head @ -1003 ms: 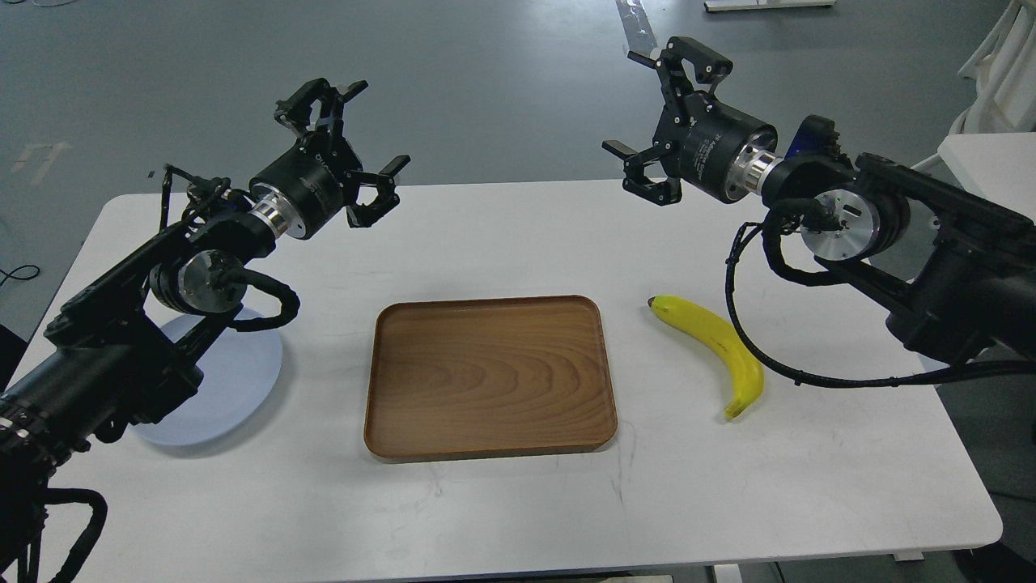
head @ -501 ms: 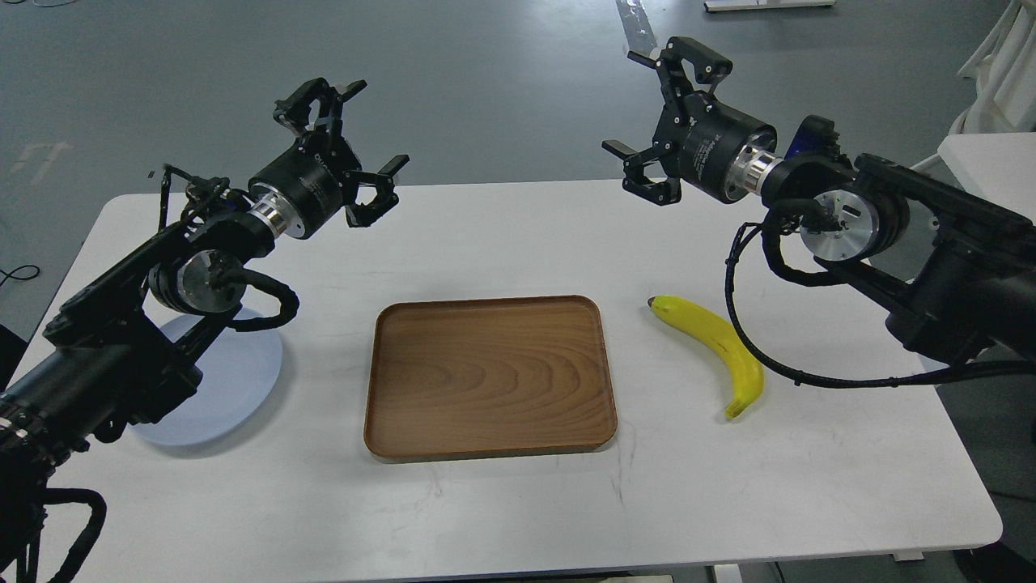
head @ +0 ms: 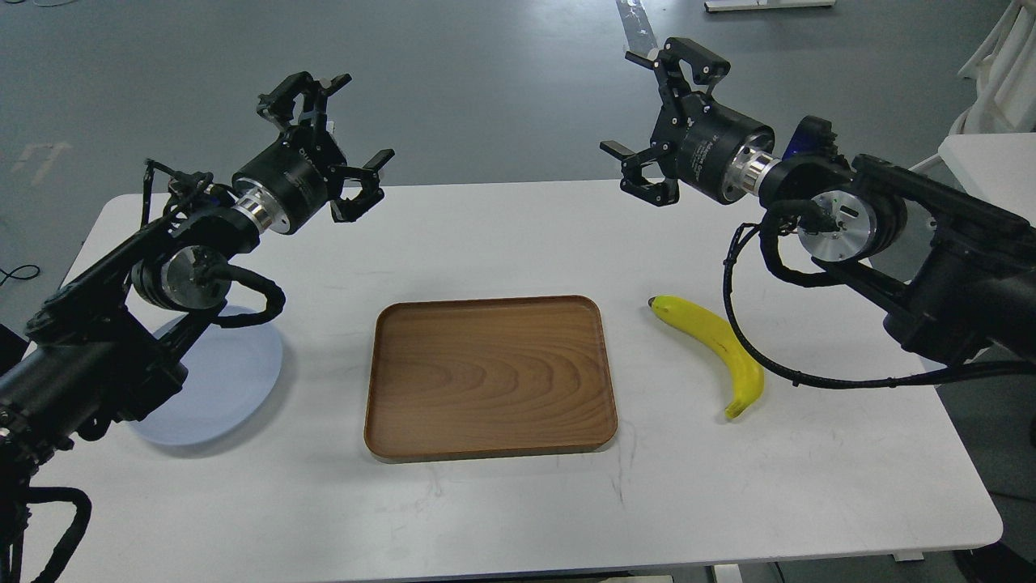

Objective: Place banana on plate with both arms
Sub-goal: 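Lower the left gripper to the edge of the light blue plate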

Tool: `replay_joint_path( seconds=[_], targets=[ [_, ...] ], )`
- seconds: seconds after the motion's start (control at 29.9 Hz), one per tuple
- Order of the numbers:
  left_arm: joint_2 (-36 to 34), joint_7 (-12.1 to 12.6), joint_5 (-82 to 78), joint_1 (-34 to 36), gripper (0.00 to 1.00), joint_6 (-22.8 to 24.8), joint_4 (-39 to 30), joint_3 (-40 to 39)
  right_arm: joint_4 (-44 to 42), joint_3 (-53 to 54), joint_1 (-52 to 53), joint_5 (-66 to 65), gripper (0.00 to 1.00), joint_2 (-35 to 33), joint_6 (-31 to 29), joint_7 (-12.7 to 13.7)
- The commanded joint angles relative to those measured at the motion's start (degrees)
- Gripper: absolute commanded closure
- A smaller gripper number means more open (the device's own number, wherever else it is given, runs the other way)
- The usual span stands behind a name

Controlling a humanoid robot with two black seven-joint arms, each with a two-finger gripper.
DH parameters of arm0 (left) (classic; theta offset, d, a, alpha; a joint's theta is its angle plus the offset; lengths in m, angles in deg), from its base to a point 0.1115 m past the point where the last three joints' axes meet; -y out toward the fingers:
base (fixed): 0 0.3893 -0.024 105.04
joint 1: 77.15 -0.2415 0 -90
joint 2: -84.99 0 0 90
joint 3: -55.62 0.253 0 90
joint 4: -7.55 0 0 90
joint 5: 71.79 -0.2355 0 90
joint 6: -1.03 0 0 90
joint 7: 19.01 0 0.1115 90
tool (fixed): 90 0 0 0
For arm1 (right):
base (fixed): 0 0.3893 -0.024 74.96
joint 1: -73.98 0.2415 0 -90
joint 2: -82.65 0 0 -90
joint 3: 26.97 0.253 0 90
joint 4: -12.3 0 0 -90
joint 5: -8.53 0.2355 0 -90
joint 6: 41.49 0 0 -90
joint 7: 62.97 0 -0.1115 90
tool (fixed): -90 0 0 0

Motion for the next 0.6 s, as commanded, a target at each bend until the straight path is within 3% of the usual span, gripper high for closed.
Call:
replay_joint_path(
  seconds=[0.0, 0.13, 0.2, 0.27, 0.4, 0.57],
  targets=[
    [-0.52, -0.44, -1.0, 0.58, 0.02, -0.53, 0.0, 0.91, 0.0, 0.08, 0.43, 0.0, 0.0, 0.07, -0.01, 0.0],
    [-1.21, -2.98, -13.6, 0.93, 0.02, -3.33, -0.53, 0.91, -0.08, -0.01, 2.1, 0.0, 0.0, -0.11, -0.01, 0.0],
    [-3.23, -5.97, -25.39, 1.02, 0.02, -5.53, -1.93, 0.91, 0.0, -0.01, 2.98, 0.0, 0.0, -0.28, -0.01, 0.0],
    [-5.69, -9.92, -40.74, 0.85, 0.02, -10.96, -3.69, 0.91, -0.09, -0.1, 4.03, 0.0, 0.0, -0.28, -0.01, 0.0],
    [-9.82, -10.99, -54.59, 0.06, 0.02, -16.87, -6.24, 1.61, -0.09, -0.01, 5.18, 0.0, 0.0, -0.28, 0.08, 0.0],
    [-20.61, -11.52, -70.93, 0.41, 0.02, -21.96, -6.33, 12.56, -0.17, -0.01, 5.88, 0.0, 0.0, -0.02, 0.16, 0.0]
  ],
)
